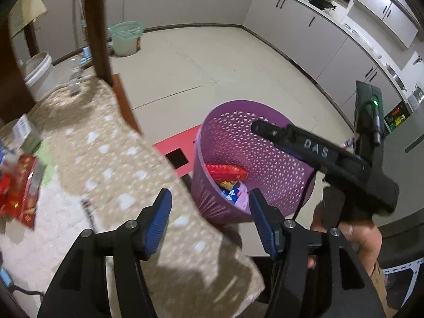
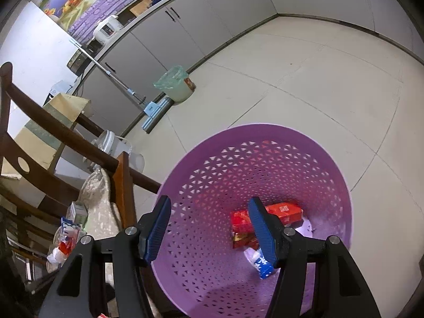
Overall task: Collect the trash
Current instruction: 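Return both tools to the remaining trash on the quilt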
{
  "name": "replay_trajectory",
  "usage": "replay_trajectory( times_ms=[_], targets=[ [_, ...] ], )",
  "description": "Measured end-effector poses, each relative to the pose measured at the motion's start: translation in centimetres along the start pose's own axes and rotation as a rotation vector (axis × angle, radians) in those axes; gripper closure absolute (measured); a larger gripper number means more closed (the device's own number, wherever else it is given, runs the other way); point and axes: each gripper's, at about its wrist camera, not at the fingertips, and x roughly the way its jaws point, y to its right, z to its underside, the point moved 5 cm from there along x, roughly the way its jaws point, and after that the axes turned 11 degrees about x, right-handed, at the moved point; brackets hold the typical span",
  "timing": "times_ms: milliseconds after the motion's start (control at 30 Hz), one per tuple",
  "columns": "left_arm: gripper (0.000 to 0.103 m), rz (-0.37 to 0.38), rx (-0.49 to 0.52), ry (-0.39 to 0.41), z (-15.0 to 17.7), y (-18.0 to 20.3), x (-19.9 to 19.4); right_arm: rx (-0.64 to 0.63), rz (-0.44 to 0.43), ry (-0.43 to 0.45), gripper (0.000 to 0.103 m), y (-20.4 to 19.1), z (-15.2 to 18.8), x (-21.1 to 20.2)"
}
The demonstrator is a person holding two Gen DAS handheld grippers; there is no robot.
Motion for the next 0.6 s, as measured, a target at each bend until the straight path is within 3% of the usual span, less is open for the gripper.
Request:
replay_trajectory(
  times_ms=[167,367,600],
  targets=[
    [0.038,-0.055,-0.023,0.028,2.1,-2.0,-3.2,-0.040,-0.026,-0.006,0.036,-2.2,0.8,0.4],
    [0.036,-0.173,-0.105,0.055,5.0,-7.6,-7.6,-0.078,-0.048,-0.025,0.035,-4.6,2.0,1.2],
    [0.036,-0.346,-0.337,0.071,10.3,-18.1,-12.3,-0.164,-0.136,-0.079,0.033,-10.0,4.8,2.4]
  ],
)
